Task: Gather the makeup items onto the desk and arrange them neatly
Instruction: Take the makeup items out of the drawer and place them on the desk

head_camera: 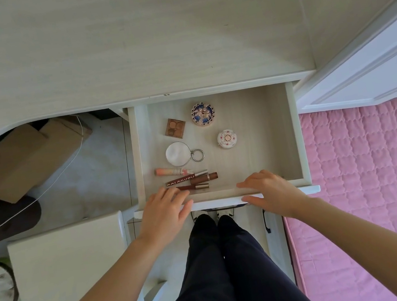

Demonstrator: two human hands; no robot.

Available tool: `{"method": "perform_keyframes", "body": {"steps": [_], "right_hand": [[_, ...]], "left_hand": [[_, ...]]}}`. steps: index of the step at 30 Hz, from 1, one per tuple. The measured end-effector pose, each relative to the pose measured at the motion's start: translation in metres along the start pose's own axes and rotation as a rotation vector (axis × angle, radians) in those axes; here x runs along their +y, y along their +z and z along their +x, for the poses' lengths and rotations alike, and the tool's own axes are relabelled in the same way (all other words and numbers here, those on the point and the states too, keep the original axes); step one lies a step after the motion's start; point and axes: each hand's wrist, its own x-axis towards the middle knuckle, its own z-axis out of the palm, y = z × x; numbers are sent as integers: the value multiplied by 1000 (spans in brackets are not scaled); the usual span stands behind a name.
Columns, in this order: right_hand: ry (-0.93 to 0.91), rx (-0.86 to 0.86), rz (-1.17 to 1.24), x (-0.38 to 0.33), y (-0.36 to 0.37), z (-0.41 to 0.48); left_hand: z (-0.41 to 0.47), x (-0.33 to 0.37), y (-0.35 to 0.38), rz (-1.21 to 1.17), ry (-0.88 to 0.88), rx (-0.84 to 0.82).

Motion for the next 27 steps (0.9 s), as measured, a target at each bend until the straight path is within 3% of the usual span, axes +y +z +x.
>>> {"method": "perform_keyframes", "body": {"steps": [6, 15, 21, 27], "right_hand": [[35, 58, 118, 7, -19, 31], [91, 135, 104, 17, -30, 117], [109, 170, -11, 17, -22, 165], [84, 115, -262, 15, -10, 202]], "left_hand": [[45, -2, -3, -134, -232, -81], [117, -26, 28, -162, -448, -163], [123, -39, 51, -110, -519, -188], [124, -45, 66, -197, -539, -71]]}}
